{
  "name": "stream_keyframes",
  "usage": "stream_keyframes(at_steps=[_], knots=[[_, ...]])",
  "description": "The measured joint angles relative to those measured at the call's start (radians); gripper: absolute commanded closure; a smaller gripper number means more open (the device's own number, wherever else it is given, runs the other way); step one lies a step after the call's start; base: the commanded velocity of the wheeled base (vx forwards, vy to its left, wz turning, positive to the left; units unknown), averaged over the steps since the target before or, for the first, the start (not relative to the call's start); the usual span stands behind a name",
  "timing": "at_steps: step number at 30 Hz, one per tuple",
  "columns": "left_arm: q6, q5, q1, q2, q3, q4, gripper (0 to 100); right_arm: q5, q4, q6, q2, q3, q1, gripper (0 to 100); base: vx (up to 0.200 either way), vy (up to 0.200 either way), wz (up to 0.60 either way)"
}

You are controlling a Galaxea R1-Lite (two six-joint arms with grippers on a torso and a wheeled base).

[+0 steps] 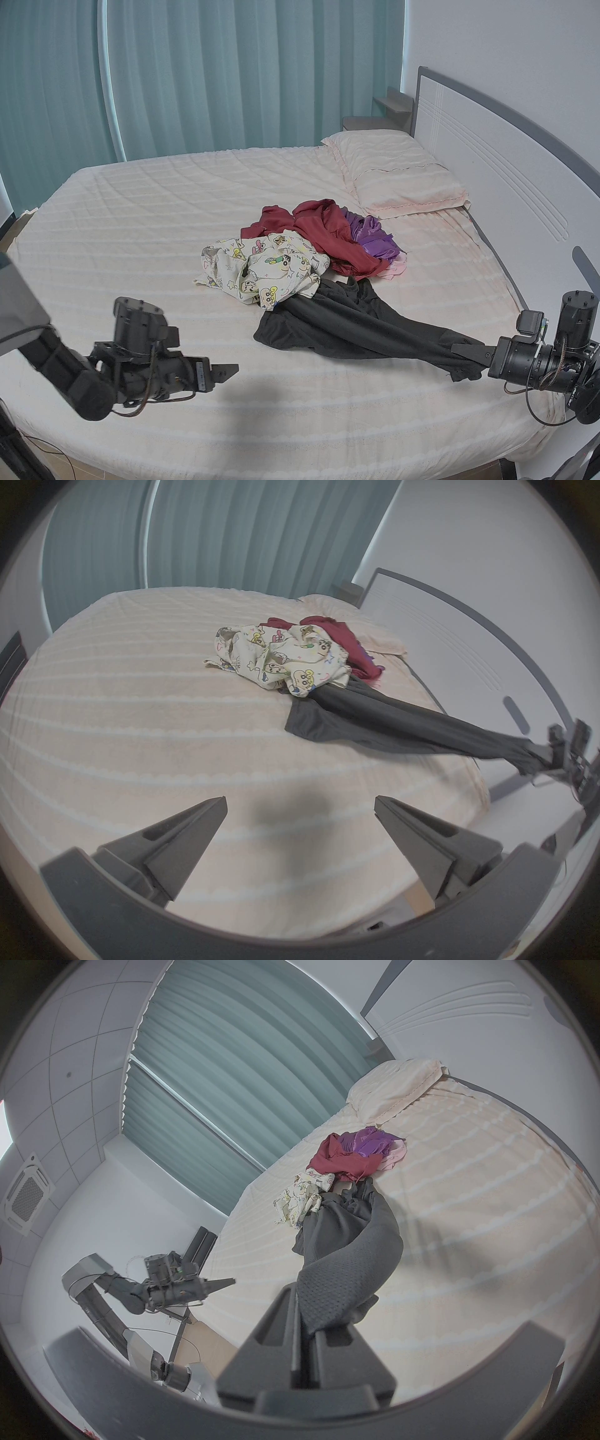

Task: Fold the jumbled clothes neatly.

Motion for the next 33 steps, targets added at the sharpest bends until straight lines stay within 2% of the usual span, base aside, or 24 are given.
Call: stream_keyframes(at_steps=[4, 11, 22, 27, 33], knots=[[-0.046, 0.049, -0.017, 0.157, -0.124, -0.059, 0, 0.001, 0.0, 0.0, 0.005, 0.001, -0.004, 100, 0.0, 0.0, 0.0], [-0.082, 0.112, -0.033, 0.393, -0.38, -0.087, 0, 0.002, -0.001, 0.0, 0.015, -0.005, -0.007, 100, 0.0, 0.0, 0.0], [-0.124, 0.204, -0.038, 0.644, -0.679, -0.096, 0, 0.001, -0.001, 0.0, 0.029, -0.006, -0.01, 100, 0.0, 0.0, 0.0], [-0.15, 0.212, -0.039, 0.702, -0.786, -0.044, 0, 0.003, -0.056, 0.006, 0.026, -0.007, -0.01, 100, 0.0, 0.0, 0.0], [-0.169, 0.204, -0.05, 0.739, -0.884, 0.084, 0, 0.006, -0.134, 0.011, 0.009, 0.005, -0.007, 100, 0.0, 0.0, 0.0]])
